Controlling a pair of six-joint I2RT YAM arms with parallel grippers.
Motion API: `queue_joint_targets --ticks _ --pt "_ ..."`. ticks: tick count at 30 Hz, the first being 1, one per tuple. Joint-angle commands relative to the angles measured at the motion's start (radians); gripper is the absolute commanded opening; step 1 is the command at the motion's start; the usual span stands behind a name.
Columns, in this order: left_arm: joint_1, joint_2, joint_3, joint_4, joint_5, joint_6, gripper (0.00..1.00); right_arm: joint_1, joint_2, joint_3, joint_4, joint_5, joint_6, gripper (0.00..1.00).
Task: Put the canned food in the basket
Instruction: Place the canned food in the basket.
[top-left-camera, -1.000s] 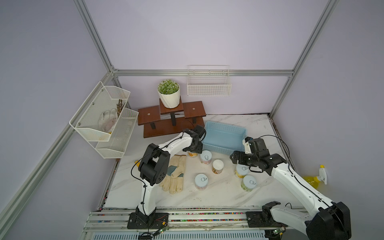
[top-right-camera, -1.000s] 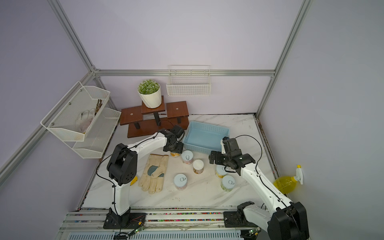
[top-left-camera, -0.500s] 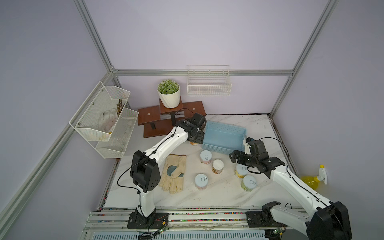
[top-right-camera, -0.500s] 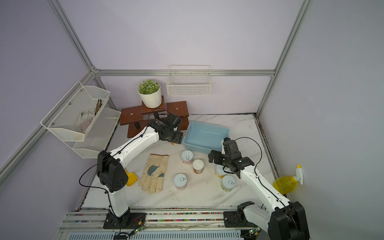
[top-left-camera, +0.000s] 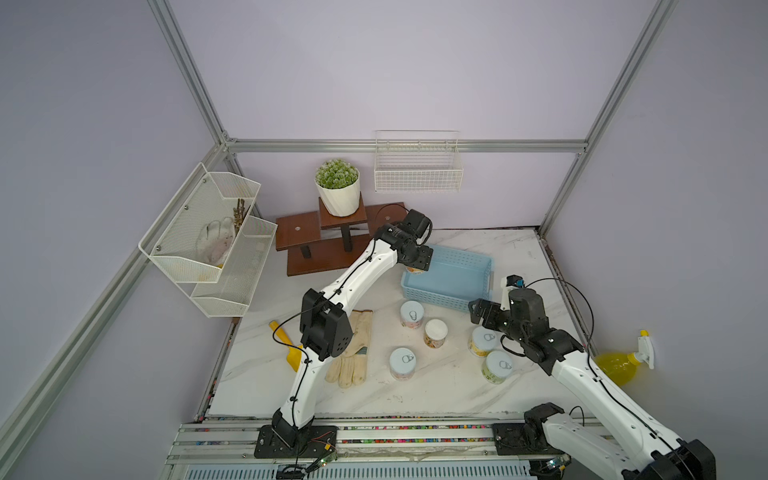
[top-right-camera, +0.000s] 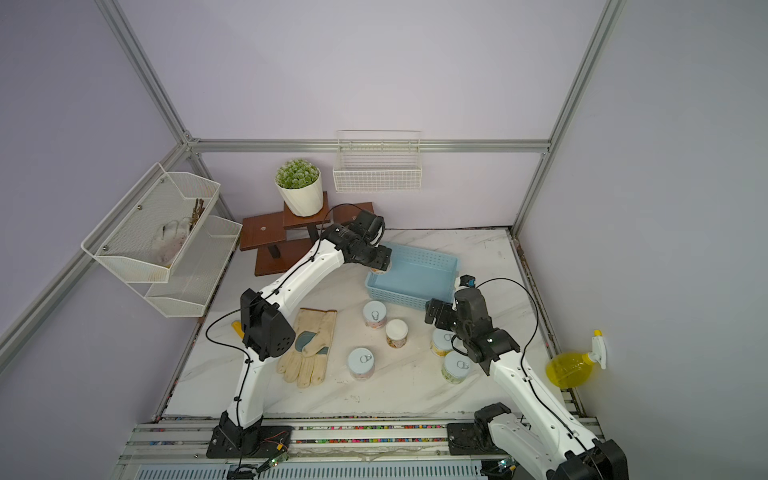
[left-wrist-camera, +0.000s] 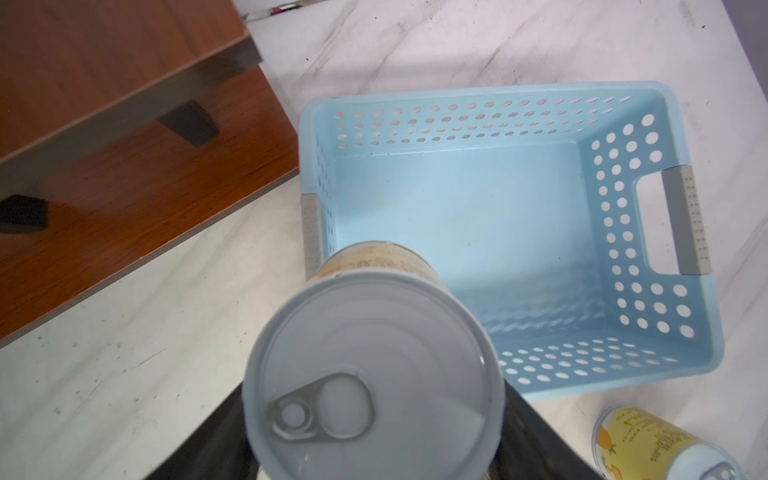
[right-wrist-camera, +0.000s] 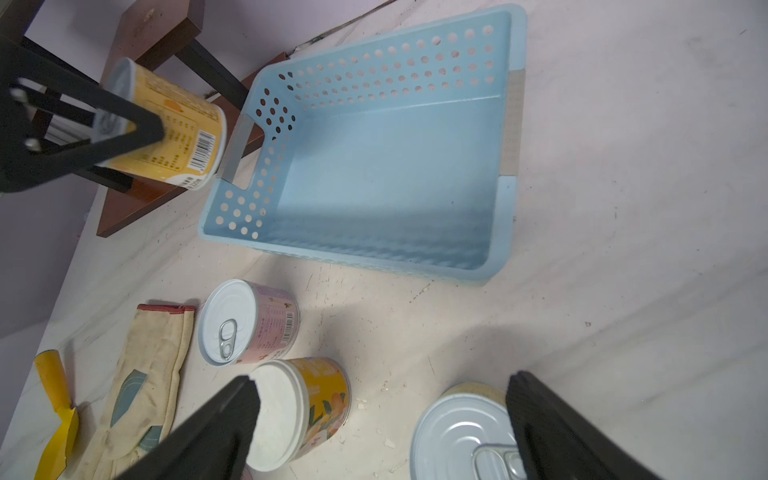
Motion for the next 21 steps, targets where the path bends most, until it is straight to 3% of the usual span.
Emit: queue_joint_targets --ticks 1,21 --pt "-0.016 0.031 0.098 0.029 0.038 0.03 0.73 0.002 -0.037 -0.011 -0.018 0.05 -0.008 0.99" --pt "-0.038 0.195 0.097 0.079 -0.012 0.036 0.73 0.003 -0.136 -0.035 0.02 0.108 -0.002 0.99"
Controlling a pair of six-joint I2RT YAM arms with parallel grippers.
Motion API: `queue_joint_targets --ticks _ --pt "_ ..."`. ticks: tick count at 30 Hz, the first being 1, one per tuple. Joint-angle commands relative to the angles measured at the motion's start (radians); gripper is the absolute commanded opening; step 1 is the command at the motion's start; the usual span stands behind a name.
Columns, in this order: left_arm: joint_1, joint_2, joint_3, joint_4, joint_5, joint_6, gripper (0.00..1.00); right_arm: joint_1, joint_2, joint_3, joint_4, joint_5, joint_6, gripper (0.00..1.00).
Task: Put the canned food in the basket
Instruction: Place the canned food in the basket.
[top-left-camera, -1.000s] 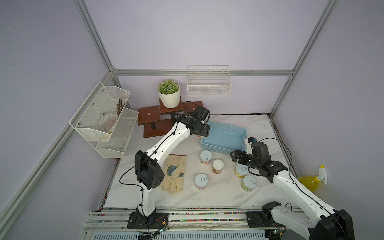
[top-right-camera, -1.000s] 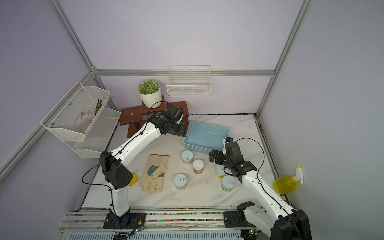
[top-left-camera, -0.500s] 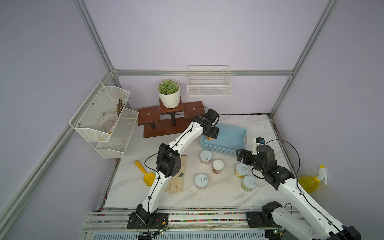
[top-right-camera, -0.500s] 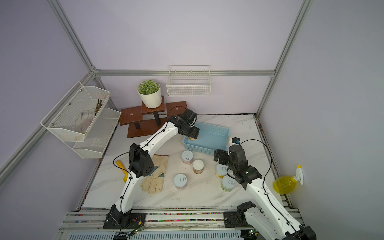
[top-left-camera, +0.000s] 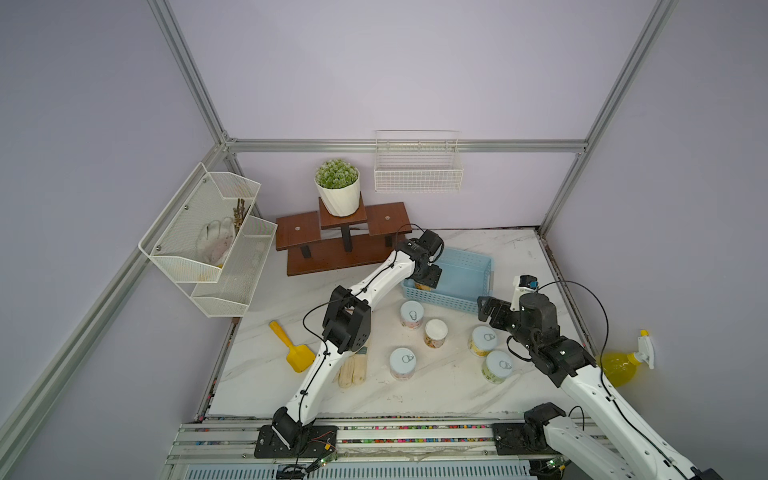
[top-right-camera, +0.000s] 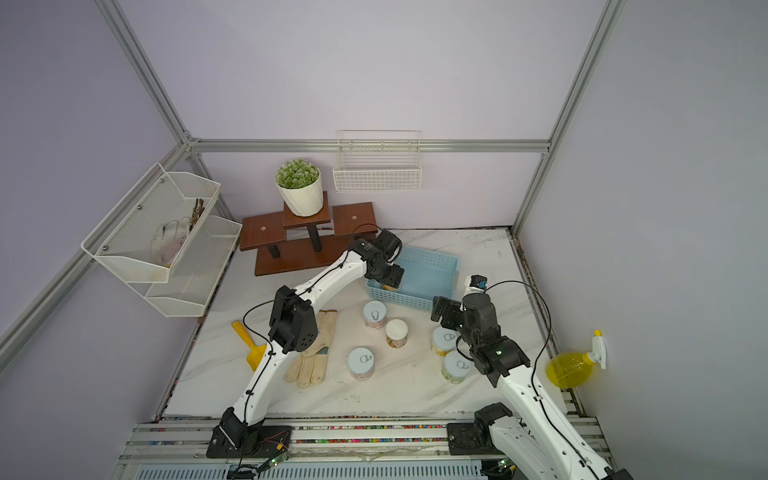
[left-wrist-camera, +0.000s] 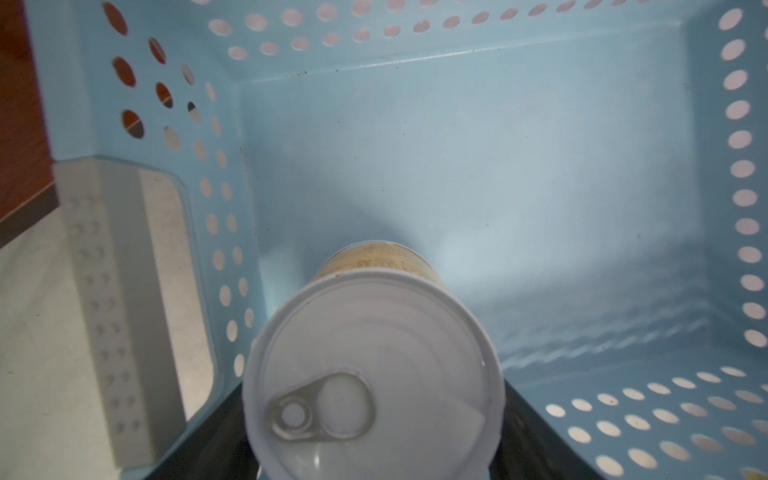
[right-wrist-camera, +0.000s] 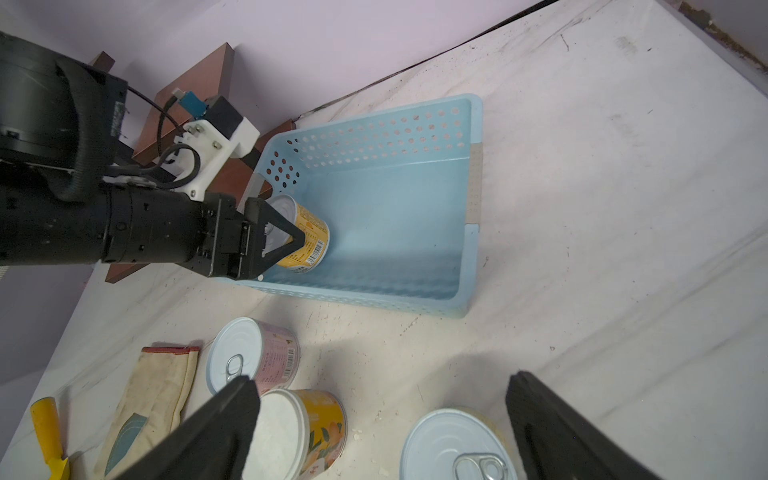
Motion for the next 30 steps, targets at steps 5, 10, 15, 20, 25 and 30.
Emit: queue_joint_targets --ticks 5,10,15,20,25,30 --pt "-0.007 0.011 0.042 0.058 -0.052 0.02 0.77 0.002 -0.024 -0.017 -0.011 0.04 -0.003 0.99" --pt "-0.007 0.017 0.044 0.057 -0.028 0.014 1.0 0.002 -0.022 -0.007 -0.029 0.049 0.001 0.99" --pt "-0.007 -0.003 0.066 0.057 0.0 0.012 1.0 0.003 -0.023 -0.009 -0.03 0.033 -0.005 0.99" --pt "-0.009 -0.084 0.091 0.06 0.062 -0.004 1.0 0.005 -0.003 -0.002 -0.021 -0.097 -0.07 0.99" --pt "-0.016 -0.233 0.051 0.089 0.058 -0.008 1.0 0.066 0.091 0.043 -0.071 -0.179 -0.126 0.99" --pt "-0.008 -0.454 -0.21 0.213 0.026 -0.047 1.0 0.186 0.217 0.096 -0.114 -0.177 -0.137 0.99"
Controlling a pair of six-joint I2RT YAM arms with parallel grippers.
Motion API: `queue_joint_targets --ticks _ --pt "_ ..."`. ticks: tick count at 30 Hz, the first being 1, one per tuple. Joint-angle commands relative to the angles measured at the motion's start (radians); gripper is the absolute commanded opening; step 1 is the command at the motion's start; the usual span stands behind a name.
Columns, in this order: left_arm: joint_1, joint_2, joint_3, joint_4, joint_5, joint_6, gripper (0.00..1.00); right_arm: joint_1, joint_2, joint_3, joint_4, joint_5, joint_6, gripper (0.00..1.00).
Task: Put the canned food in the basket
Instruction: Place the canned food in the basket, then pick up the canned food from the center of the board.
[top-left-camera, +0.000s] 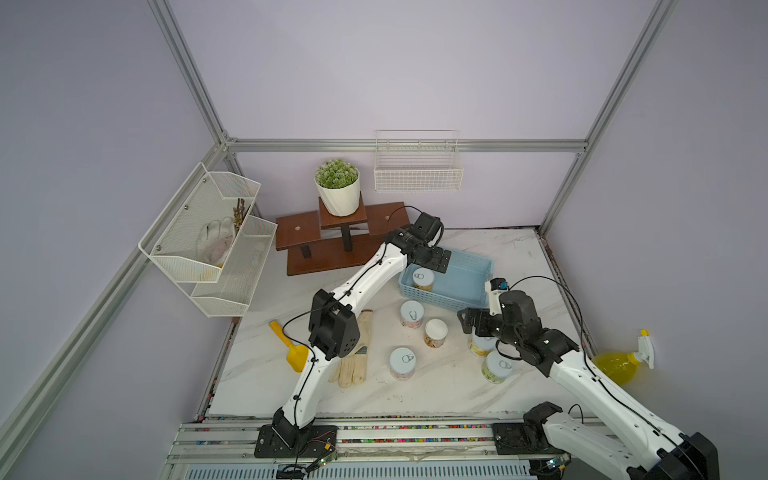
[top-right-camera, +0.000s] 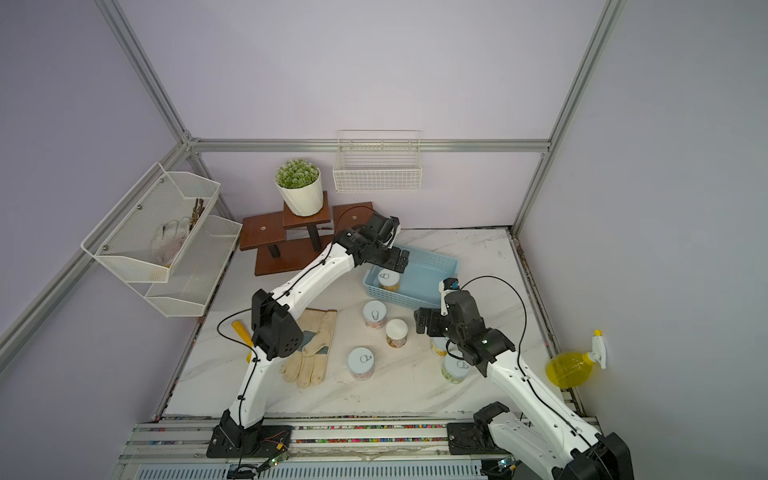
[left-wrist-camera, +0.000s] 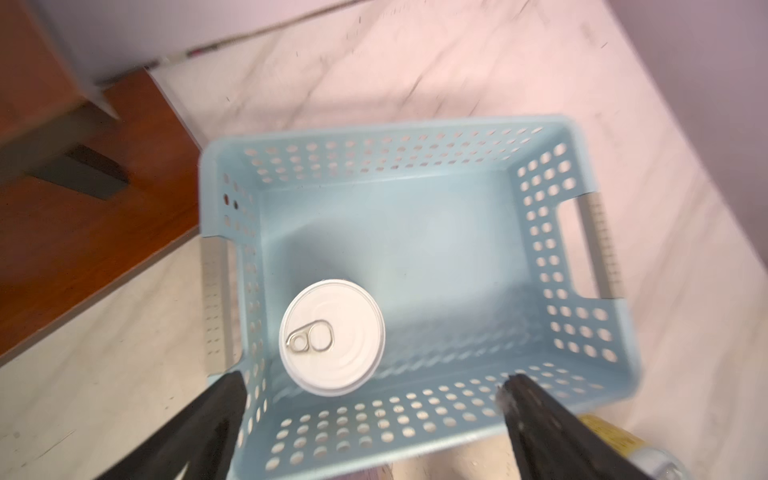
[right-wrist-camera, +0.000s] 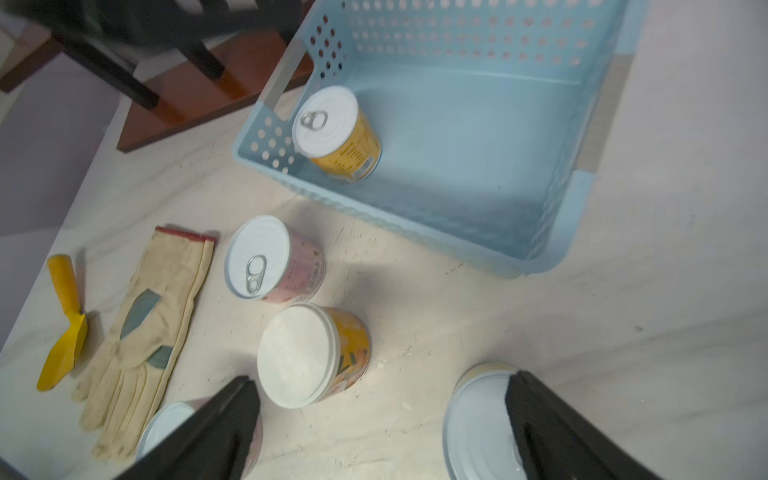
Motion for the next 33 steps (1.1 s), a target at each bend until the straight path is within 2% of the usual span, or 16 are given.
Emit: queue_joint_targets --ticks 1,7,13,22,29,33 --pt "0.009 -0.216 -0.17 0.138 -0.002 -0.047 1.0 0.064 0.068 0.053 -0.046 -0.031 -0.029 0.99" --pt "0.055 -0.461 -0.527 0.255 0.002 -0.105 1.0 0.152 0.201 0.133 -0.083 -0.033 -0.03 0.99" --pt "0.106 -0.616 -0.788 0.287 -0.006 -0.149 1.0 0.208 0.36 0.261 -0.203 0.039 -0.027 0.99" --pt "0.141 -0.86 -1.094 0.306 -0.053 -0.24 1.0 0.253 0.572 0.414 -0.322 0.132 -0.007 0.99" --pt "0.143 -0.991 -1.244 0.354 0.06 -0.261 1.0 0.286 0.691 0.495 -0.391 0.172 0.005 0.95" --pt "0.142 -1.081 -1.34 0.386 0.097 -0.27 1.0 0.294 0.717 0.513 -0.413 0.21 0.023 0.89"
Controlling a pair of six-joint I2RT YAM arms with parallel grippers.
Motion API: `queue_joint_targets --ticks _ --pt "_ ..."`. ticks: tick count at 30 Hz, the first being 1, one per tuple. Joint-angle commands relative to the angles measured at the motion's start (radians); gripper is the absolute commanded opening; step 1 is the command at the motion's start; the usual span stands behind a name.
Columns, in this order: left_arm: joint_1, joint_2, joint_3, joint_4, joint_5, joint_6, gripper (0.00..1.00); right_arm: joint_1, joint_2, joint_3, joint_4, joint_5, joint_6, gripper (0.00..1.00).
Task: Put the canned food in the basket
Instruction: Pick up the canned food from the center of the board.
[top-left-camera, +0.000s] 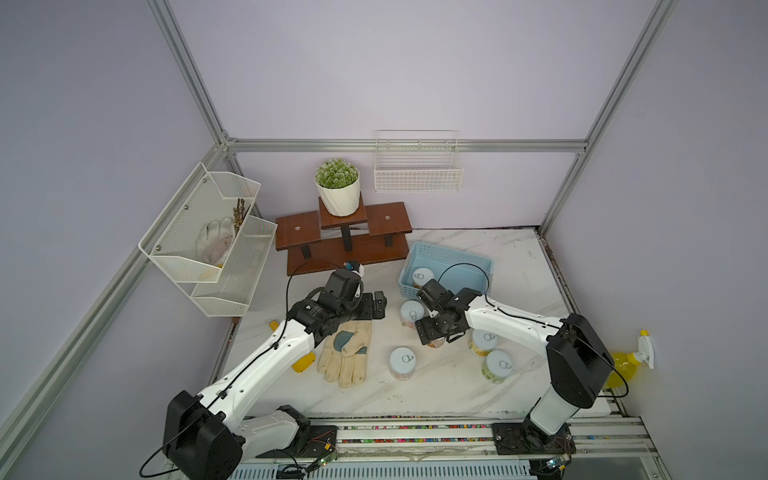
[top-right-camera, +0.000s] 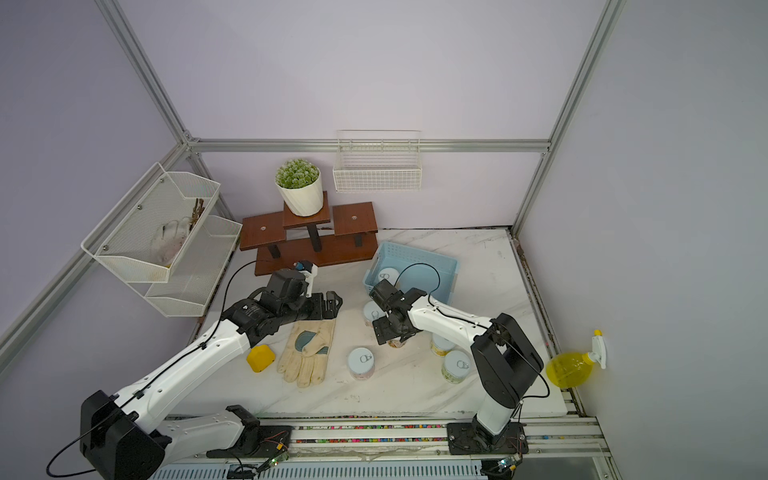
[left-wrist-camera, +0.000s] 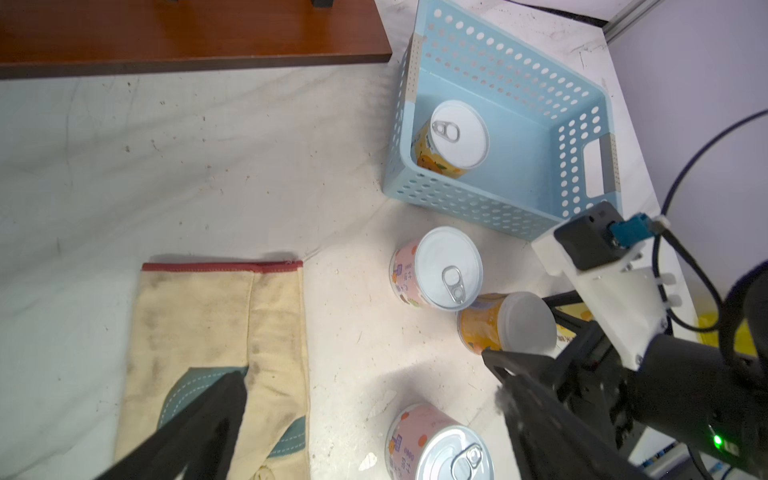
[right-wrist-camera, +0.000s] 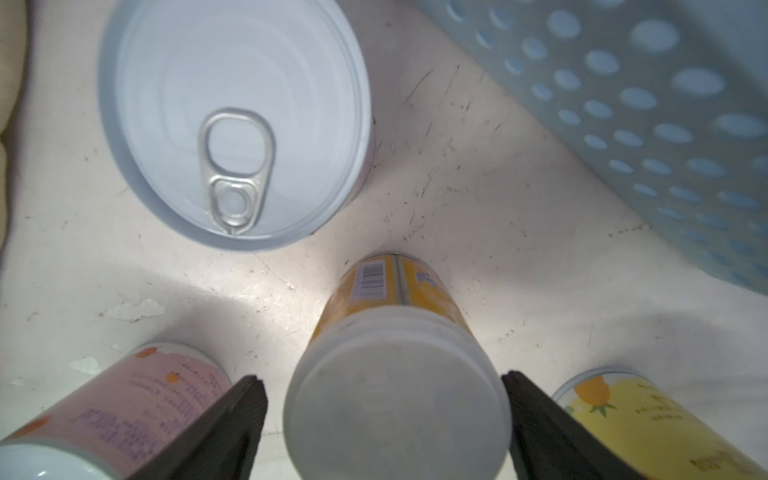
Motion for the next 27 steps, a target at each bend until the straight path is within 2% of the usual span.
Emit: queue_joint_targets --ticks 1,5,13,17,23,27 --pt "0.004 -0.076 -0.057 0.058 0.056 -0.023 1.0 0.011 0.009 0.028 -0.054 0.059 0.024 0.88" --pt "0.004 -0.115 -0.098 0.037 0.054 -0.015 1.0 0.009 0.018 0.035 -0.06 0.068 0.028 0.81" --pt "0.004 -0.111 -0.107 0.021 0.047 -0.001 1.0 0.012 0.035 0.039 -0.05 0.057 0.023 0.8" --pt "0.002 -0.111 -0.108 0.016 0.049 0.005 1.0 0.012 0.038 0.035 -0.04 0.056 0.024 0.76" --pt "-0.096 -0.082 -0.071 -0.023 -0.066 0.024 1.0 0.013 0.004 0.017 -0.015 0.034 0.018 0.71" --pt "-0.148 -0.037 -0.029 -0.051 -0.122 0.04 1.0 0.013 -0.061 -0.014 0.005 0.016 0.024 0.65"
